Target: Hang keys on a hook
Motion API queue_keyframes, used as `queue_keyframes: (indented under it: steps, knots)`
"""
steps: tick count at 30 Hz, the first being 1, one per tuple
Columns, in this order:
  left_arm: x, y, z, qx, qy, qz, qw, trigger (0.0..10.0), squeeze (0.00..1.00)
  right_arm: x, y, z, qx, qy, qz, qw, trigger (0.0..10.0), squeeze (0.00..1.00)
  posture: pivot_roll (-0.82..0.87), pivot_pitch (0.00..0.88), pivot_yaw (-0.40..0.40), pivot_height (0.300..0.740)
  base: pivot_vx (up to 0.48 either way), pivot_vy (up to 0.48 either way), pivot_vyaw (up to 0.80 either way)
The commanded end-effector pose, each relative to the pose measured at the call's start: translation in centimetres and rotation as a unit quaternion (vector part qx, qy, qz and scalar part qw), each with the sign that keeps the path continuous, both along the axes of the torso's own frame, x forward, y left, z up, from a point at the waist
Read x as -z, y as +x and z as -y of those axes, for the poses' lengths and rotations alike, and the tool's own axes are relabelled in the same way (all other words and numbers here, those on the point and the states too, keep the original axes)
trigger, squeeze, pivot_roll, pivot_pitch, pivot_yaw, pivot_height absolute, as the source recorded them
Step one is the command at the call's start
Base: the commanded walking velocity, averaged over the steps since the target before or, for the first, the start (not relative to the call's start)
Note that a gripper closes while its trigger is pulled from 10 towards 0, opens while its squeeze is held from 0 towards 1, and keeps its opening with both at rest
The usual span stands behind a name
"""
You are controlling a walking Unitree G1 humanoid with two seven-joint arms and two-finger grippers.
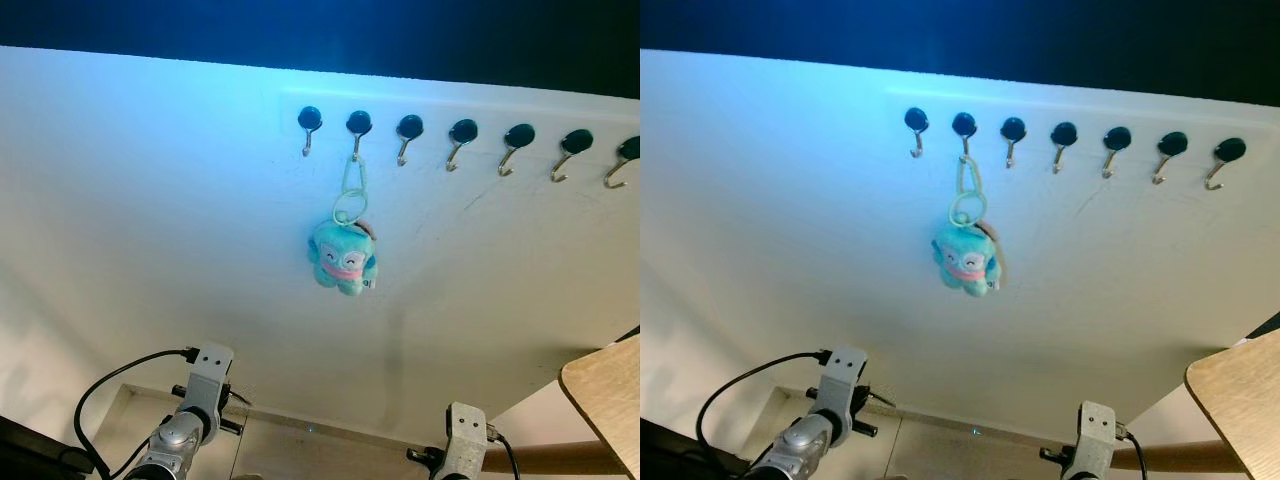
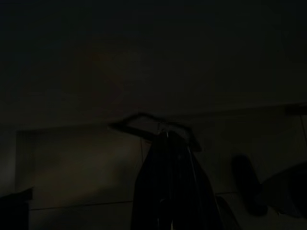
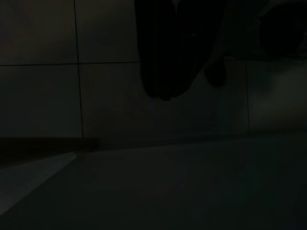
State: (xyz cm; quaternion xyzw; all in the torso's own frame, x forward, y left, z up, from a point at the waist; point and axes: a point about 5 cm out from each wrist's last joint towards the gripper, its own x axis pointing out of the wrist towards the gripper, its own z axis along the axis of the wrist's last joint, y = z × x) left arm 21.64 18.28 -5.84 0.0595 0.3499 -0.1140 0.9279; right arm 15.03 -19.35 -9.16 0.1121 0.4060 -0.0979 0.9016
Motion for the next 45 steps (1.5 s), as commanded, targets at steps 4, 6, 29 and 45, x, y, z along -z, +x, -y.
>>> queue_keyframes:
  steps: [4,6,29,45]
  knots:
    - [0.1,-0.2,-0.3,-0.005,-0.003,-0.007,1.000,10.0,0.00,-0.1,0.0,0.1,0.010,-0.001,0.005,1.000,10.0,0.00,0.04,0.038,0.018,0.740,-0.262,0.000,0.00]
    - [0.1,-0.1,-0.2,-0.004,-0.004,-0.006,1.000,10.0,0.00,0.0,-0.1,0.2,0.011,-0.002,0.003,1.000,10.0,0.00,0.03,0.041,0.017,0.740,-0.274,0.000,0.00]
    - [0.0,0.1,-0.1,0.002,-0.010,-0.010,1.000,10.0,0.00,0.1,-0.3,-0.1,0.019,0.006,-0.001,1.000,10.0,0.00,0.03,0.047,0.026,0.740,-0.270,0.000,0.00]
    - [-0.4,0.9,0.1,0.015,-0.003,-0.004,1.000,10.0,0.00,0.2,-0.5,-0.1,0.032,0.011,-0.003,0.999,10.0,0.00,0.03,0.048,0.028,0.740,-0.100,0.000,0.00]
